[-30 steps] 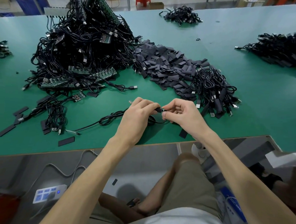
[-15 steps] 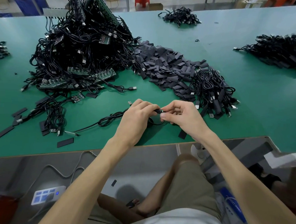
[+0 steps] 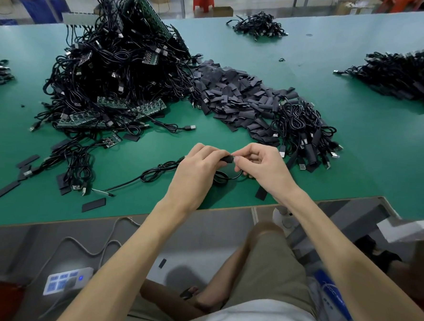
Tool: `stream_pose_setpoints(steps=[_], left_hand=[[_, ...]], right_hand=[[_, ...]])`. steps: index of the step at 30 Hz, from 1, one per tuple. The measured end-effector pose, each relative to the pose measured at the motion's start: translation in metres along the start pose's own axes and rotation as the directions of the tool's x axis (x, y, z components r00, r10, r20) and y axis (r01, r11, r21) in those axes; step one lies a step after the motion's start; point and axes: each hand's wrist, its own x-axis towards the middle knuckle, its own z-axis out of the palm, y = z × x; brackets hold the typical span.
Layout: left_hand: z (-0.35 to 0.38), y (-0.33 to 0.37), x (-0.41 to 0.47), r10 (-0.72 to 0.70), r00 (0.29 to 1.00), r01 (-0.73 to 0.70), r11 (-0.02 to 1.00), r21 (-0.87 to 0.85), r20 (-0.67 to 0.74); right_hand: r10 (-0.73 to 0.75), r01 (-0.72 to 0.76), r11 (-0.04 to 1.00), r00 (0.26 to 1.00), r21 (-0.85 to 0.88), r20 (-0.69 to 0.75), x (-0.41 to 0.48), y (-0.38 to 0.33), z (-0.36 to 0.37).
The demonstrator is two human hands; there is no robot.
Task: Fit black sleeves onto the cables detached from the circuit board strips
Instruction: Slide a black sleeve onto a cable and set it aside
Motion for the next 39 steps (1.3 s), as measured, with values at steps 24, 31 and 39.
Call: stream_pose_setpoints(steps=[24, 31, 39], left_hand=[[0.0004, -0.0034, -0.0011, 0.014, 1.0, -0.014, 0.999, -0.029, -0.019], [0.0027, -0.0053, 0.0032, -0.142, 0.988, 0.135, 0.985, -0.103, -0.062], [0.0035, -0.0068, 0.003, -0.1, 0.995, 0.098, 0.992, -0.078, -0.022]], right_hand=[[0.005, -0.006, 1.0, 0.999, 0.023, 0.047, 0.0006, 0.0003, -0.0037], [0.012, -0.015, 0.998, 0.999, 0.061, 0.052, 0.0019, 0.0003, -0.0003], [0.004, -0.004, 1.0, 1.0, 0.011, -0.021, 0.0027, 0.0034, -0.0005]])
